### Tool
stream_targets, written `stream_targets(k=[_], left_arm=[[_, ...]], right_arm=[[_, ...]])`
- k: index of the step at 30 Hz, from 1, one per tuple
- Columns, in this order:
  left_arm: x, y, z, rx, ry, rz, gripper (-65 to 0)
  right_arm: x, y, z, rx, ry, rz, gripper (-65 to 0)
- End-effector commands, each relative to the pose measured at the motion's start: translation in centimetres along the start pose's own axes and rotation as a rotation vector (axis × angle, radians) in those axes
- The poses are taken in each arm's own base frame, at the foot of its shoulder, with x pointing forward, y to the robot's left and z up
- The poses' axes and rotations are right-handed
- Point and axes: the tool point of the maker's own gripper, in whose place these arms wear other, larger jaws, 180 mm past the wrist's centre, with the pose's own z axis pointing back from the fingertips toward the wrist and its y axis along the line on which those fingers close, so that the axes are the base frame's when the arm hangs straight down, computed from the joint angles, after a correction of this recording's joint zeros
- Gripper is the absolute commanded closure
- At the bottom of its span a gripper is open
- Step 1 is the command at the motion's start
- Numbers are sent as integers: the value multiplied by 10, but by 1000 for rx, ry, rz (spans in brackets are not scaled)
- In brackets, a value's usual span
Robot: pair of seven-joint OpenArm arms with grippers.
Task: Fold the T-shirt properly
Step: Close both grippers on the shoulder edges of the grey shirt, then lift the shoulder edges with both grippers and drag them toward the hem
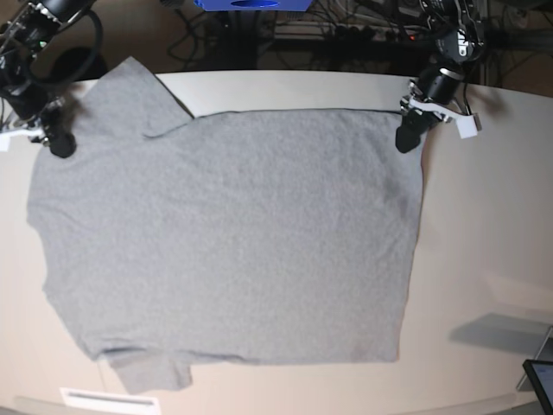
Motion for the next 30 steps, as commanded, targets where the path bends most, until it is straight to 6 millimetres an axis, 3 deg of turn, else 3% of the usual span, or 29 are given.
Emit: stream_targets(k=[1, 8, 12, 17, 26, 30], left_arm=[[-33, 17, 5, 77, 118, 45, 0], [-30, 17, 9, 77, 114, 36, 0], [-13, -1, 14, 41, 89, -34, 0], [16, -40, 16, -38, 27, -129, 0], [39, -77, 22, -110, -34, -209, 0], [60, -74, 29, -72, -91, -217, 0]], right_arm=[[5, -1, 3, -9, -5, 7, -1], [7, 0, 4, -8, -8, 16, -1], [14, 5, 9, -8, 3, 51, -1], [26, 34, 18, 16, -16, 161, -1], [42, 55, 23, 36, -39, 241, -1], [48, 61, 21, 48, -51, 251, -1]])
